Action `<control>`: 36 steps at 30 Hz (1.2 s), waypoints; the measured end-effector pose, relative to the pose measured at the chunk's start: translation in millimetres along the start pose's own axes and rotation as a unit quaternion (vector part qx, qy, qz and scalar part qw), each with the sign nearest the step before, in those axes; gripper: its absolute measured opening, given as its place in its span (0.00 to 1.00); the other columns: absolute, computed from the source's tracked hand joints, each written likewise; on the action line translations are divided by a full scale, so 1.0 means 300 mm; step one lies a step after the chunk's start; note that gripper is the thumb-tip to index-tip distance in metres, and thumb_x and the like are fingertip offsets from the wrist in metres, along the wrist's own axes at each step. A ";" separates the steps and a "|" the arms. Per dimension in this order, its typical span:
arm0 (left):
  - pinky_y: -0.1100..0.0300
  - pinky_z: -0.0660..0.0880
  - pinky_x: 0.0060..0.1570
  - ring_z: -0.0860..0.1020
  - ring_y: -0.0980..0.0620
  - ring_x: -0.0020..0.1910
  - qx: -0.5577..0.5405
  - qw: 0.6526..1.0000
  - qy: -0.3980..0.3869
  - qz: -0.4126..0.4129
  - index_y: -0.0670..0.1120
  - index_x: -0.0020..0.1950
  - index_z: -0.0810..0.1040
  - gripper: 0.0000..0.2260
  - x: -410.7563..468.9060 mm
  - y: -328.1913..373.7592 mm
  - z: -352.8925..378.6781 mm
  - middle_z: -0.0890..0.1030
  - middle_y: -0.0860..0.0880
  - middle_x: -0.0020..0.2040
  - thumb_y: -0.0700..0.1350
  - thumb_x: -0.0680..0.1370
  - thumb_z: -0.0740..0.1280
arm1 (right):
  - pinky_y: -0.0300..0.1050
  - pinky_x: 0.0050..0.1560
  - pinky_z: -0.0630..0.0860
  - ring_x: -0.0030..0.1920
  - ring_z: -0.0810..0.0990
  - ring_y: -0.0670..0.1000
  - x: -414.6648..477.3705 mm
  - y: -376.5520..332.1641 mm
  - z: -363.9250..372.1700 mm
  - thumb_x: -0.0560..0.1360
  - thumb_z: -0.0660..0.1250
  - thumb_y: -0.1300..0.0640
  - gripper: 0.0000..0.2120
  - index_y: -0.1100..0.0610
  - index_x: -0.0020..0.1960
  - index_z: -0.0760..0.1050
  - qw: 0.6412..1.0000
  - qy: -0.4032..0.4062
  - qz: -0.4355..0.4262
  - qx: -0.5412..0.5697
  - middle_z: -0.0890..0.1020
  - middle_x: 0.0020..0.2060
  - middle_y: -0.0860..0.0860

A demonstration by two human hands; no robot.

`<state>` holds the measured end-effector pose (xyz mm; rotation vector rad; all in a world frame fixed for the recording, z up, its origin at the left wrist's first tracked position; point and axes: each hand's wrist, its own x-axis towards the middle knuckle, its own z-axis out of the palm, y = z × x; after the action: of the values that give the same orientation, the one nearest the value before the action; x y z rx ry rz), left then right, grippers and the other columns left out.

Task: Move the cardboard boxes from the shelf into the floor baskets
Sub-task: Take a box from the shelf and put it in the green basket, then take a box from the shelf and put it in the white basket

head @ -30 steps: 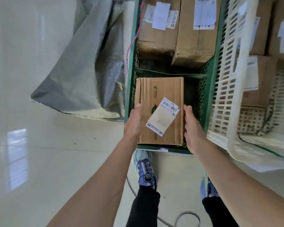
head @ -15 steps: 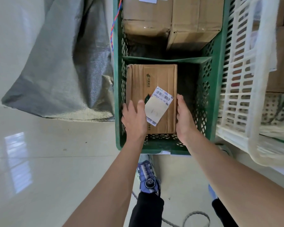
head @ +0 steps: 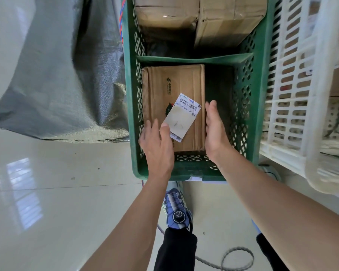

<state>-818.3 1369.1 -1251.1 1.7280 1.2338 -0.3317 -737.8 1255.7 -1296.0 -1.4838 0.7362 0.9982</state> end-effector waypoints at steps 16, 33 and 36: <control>0.63 0.71 0.63 0.75 0.76 0.61 -0.052 0.992 -0.105 -0.036 0.65 0.62 0.78 0.16 -0.032 0.070 -0.084 0.80 0.65 0.62 0.64 0.90 0.51 | 0.63 0.83 0.44 0.86 0.49 0.50 -0.182 -0.138 -0.050 0.77 0.45 0.22 0.38 0.35 0.84 0.56 0.996 -0.039 -0.071 -0.020 0.53 0.86 0.42; 0.45 0.57 0.86 0.62 0.62 0.83 -0.144 0.951 -0.200 0.186 0.62 0.86 0.63 0.42 -0.964 1.189 -0.622 0.66 0.62 0.85 0.80 0.75 0.52 | 0.49 0.83 0.54 0.79 0.63 0.36 -1.410 -0.986 -0.300 0.71 0.54 0.16 0.40 0.32 0.77 0.64 0.941 -0.044 -0.325 0.081 0.68 0.79 0.32; 0.43 0.58 0.86 0.63 0.59 0.84 -0.153 0.939 -0.202 0.233 0.62 0.85 0.64 0.48 -1.176 1.357 -0.644 0.66 0.60 0.85 0.85 0.70 0.53 | 0.47 0.82 0.54 0.81 0.61 0.39 -1.633 -1.117 -0.419 0.66 0.57 0.14 0.47 0.35 0.80 0.62 0.930 -0.029 -0.351 0.108 0.67 0.80 0.35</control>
<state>-690.8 1304.4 -697.2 1.5233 0.5231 -0.1847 -637.6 1142.8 -708.4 -1.3614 0.2161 0.3930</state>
